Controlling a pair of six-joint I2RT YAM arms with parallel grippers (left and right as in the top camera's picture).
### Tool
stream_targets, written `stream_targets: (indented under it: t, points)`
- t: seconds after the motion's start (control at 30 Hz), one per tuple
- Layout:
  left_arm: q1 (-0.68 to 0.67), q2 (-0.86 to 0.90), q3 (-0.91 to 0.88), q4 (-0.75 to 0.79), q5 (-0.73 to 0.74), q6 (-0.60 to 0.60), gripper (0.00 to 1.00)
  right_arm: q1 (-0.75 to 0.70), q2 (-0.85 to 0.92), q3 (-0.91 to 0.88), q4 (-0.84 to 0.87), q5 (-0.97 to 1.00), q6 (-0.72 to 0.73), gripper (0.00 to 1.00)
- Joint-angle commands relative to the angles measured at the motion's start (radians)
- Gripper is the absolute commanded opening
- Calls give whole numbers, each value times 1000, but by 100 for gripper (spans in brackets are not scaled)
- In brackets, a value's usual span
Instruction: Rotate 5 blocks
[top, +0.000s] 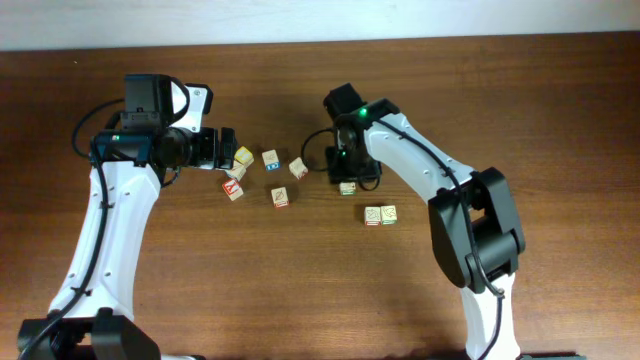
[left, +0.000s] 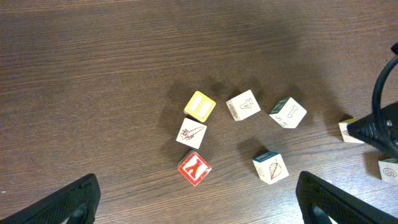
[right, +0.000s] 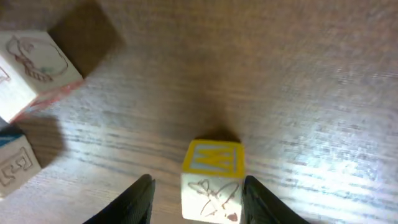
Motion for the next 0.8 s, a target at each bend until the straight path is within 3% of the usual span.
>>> stream_targets:
  t: [0.0,0.1,0.23,0.53,0.77]
  points:
    - [0,3,22,2,-4,-13,99,15,15,5,-15,69,56,44]
    - [0,3,22,2,-4,-13,99,16,15,-17,-6,69,56,43]
    - [0,3,22,2,-4,-13,99,16,14,-20,-6,51,56,31]
    - [0,3,22,2,-4,-13,99,35,-6,-19,-172,-10,60,29]
    - [0,3,22,2,-4,-13,99,87,-6,-26,-189,50,94,29]
